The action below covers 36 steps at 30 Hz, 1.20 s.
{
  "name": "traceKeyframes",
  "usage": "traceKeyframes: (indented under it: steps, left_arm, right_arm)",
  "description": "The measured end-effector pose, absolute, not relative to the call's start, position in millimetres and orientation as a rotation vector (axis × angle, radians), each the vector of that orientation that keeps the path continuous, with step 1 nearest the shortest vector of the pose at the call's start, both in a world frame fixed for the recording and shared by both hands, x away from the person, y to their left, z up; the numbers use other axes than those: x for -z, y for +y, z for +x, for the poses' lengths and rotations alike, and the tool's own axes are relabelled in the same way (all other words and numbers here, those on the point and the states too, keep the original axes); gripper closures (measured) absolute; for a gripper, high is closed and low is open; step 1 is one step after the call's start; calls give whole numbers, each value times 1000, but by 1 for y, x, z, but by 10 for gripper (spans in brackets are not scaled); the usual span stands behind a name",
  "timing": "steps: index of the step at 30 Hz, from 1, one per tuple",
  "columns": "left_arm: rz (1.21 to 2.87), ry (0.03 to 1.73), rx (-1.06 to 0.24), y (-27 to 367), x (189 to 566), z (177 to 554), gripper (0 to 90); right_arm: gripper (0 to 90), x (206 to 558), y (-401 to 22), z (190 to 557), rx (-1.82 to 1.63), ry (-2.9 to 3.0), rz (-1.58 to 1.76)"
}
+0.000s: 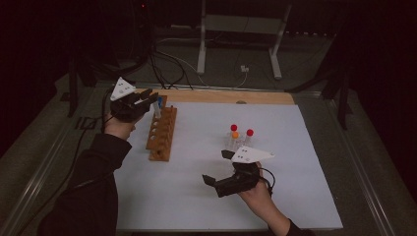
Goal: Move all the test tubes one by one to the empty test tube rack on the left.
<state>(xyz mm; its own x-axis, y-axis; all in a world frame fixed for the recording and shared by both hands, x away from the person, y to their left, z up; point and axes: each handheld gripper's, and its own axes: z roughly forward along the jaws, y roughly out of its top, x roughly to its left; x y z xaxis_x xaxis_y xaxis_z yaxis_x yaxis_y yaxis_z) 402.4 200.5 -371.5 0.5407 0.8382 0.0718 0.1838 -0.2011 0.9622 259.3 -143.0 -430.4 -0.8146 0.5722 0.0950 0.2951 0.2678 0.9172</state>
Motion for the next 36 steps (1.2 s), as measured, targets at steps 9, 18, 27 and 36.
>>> traceKeyframes:
  steps: [9,18,27,36]
  left_arm:
    - [1661,944,-766,203,392,421,719]
    - [1697,1003,-741,199,419,432,719]
    - [1773,1032,-743,192,436,436,718]
    - [1819,1047,-746,188,445,438,717]
  right_arm:
    - [0,430,-144,260,-1579,2286,809]
    - [0,430,-146,260,-1578,2282,814]
    - [0,431,-146,261,-1579,2290,821]
    - [0,431,-146,262,-1585,2290,823]
